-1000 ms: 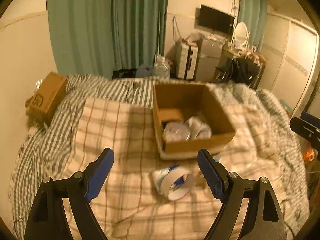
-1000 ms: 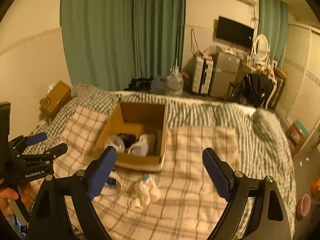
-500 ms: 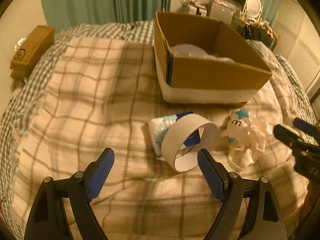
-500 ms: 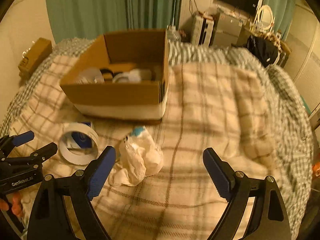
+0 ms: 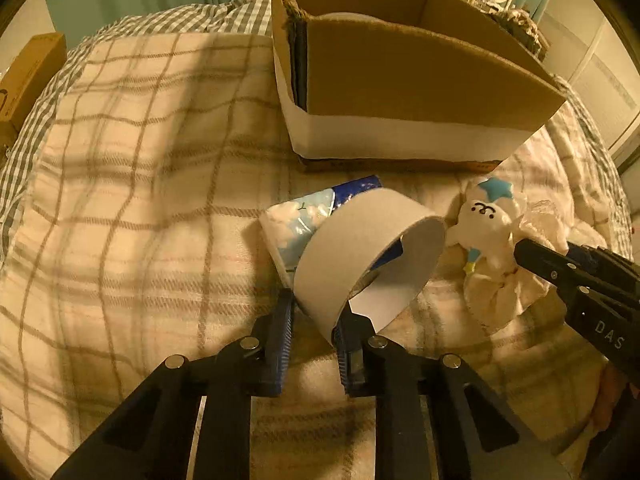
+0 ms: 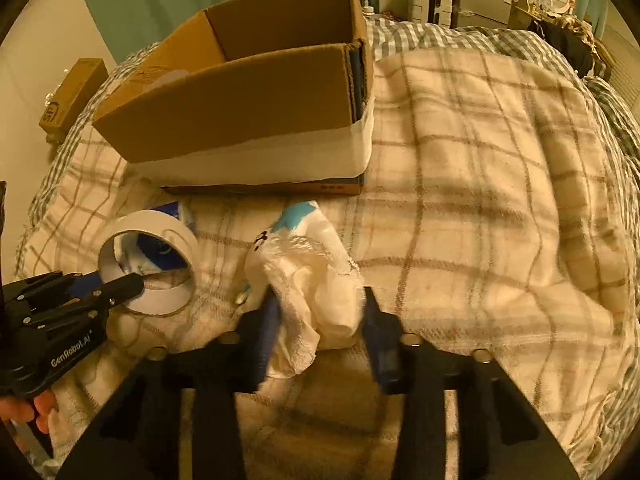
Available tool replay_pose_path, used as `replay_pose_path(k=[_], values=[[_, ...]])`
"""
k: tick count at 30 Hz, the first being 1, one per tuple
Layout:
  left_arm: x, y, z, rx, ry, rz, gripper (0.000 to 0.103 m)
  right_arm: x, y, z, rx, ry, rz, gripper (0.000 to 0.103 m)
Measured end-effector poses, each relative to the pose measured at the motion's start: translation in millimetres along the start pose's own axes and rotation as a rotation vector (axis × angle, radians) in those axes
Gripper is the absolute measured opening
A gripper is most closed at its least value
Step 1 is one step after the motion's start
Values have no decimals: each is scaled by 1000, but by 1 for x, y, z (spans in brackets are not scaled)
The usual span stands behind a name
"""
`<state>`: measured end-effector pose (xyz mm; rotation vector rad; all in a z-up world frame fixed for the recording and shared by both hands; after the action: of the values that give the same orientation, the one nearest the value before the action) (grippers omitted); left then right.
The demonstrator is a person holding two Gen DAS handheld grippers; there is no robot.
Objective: Organize objects
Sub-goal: 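Grasp the second tape roll with the left tool while the right tool grasps the plastic bag, then lower the tape roll and plastic bag into the box and open both tools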
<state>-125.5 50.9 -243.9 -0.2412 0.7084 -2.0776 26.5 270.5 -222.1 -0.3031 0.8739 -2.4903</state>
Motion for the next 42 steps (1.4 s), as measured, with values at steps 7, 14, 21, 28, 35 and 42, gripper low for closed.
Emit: replay_pose_path(k=[7,14,21,28,35,42], values=[[-1,-2,34,-67,0,8,8,12,-3,29,-41,-7,50,17],[0,-9,69,-119,5,21,4,18,-12,71,-99,-5,53,17],[-3,-19,108,-185,30,18,3,28,-17,121,-169,5,66,17],[-8,-37,144,-252,42,19,3,37,-37,169,-260,5,82,17],[-9,-74,160,-296,47,0,4,46,-73,199,-338,-12,99,17],[-17,-135,163,-343,55,-29,4,53,-129,211,-403,-29,140,17]])
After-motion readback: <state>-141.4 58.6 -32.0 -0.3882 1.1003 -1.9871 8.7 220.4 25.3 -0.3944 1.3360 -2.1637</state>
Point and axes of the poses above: each gripper's, at about its wrist camera, not at the fingertips, and z roughly against the way its jaws point, x to its left, y to its underside, the point moved 6 cm from there along -z, roughly the way its jaws point, and after that the axes turned 12 degrees about -x, right-handed, at the moved point
